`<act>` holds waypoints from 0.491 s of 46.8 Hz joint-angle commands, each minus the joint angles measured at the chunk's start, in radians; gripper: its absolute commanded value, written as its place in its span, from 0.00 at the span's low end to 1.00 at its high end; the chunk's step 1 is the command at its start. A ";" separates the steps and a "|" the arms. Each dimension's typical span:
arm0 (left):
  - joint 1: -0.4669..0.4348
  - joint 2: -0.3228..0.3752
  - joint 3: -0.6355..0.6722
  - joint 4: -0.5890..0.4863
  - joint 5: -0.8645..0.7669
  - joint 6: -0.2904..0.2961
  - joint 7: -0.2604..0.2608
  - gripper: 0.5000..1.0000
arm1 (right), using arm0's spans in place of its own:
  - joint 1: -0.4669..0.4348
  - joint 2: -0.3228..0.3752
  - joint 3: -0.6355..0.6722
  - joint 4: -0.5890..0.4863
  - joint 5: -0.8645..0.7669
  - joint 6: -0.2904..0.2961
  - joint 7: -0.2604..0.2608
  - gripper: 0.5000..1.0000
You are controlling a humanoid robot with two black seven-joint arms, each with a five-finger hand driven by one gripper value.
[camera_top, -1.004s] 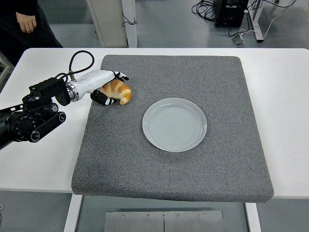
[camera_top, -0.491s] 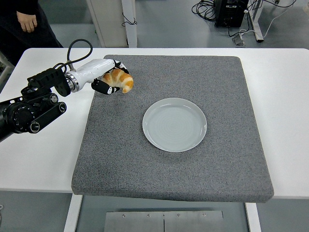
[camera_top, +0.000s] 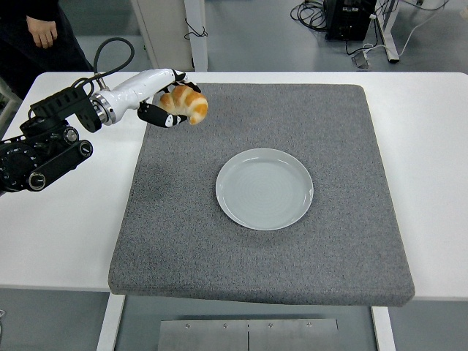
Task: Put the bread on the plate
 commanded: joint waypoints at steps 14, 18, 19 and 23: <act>0.002 0.051 -0.023 -0.136 0.001 0.000 -0.009 0.05 | 0.000 0.000 0.000 0.000 0.000 0.000 0.000 1.00; 0.000 0.059 -0.026 -0.171 0.002 0.000 -0.014 0.05 | 0.000 0.000 0.000 0.000 0.000 0.000 0.000 1.00; -0.001 0.062 -0.026 -0.182 0.004 0.000 -0.014 0.05 | 0.000 0.000 0.000 0.000 0.000 0.001 0.000 1.00; -0.001 0.074 -0.038 -0.236 0.005 0.000 -0.014 0.05 | 0.000 0.000 0.000 0.000 0.000 0.000 0.000 1.00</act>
